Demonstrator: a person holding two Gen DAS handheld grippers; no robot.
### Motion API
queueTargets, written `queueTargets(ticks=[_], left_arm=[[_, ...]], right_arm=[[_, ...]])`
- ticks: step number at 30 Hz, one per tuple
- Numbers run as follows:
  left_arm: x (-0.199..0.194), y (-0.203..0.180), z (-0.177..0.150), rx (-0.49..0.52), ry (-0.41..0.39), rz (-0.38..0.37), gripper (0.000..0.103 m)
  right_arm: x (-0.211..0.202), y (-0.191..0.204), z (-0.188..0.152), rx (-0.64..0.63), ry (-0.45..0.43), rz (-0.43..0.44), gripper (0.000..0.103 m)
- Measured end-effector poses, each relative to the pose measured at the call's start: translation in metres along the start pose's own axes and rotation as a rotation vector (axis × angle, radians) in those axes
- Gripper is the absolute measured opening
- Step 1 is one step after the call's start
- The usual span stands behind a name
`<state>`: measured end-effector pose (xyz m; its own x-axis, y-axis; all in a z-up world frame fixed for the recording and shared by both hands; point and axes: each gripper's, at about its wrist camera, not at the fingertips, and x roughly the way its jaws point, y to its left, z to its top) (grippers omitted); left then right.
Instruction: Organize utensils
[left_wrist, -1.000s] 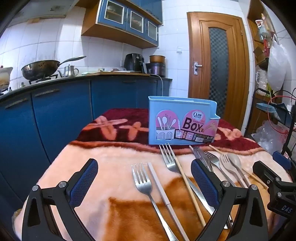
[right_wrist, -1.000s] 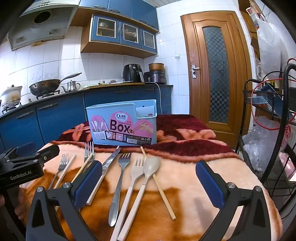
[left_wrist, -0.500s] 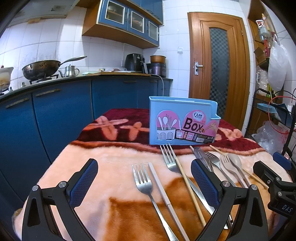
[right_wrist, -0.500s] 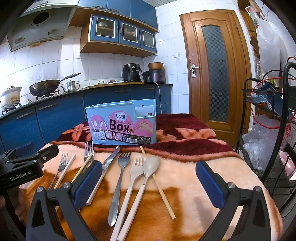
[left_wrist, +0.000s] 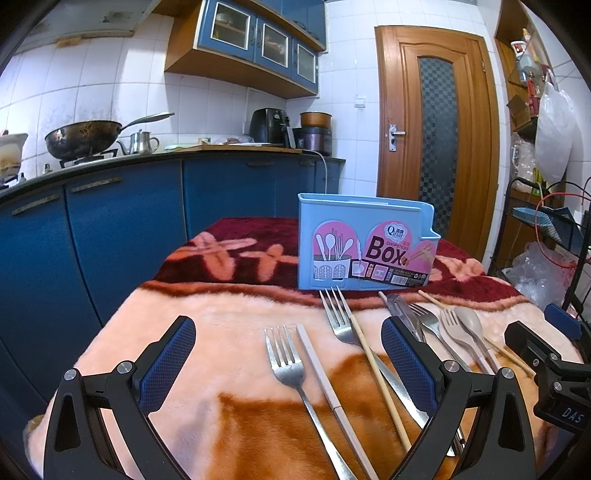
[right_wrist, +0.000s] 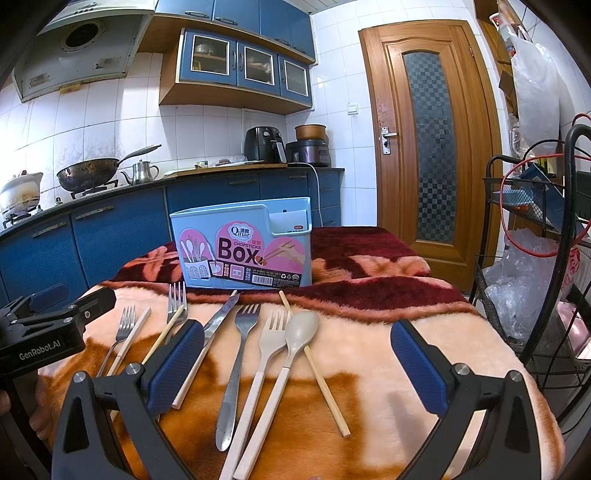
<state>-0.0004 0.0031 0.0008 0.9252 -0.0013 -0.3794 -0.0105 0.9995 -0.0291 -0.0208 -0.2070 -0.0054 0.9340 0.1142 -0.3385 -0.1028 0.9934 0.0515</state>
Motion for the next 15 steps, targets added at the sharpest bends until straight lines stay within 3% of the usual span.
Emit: queueTargets(ticks=[15], left_arm=[[-0.0016,0.0016,0.0019,0.002,-0.003,0.004,0.100]], right_arm=[[0.0004,-0.0009,-0.0002,0.000,-0.001,0.000,0.103]])
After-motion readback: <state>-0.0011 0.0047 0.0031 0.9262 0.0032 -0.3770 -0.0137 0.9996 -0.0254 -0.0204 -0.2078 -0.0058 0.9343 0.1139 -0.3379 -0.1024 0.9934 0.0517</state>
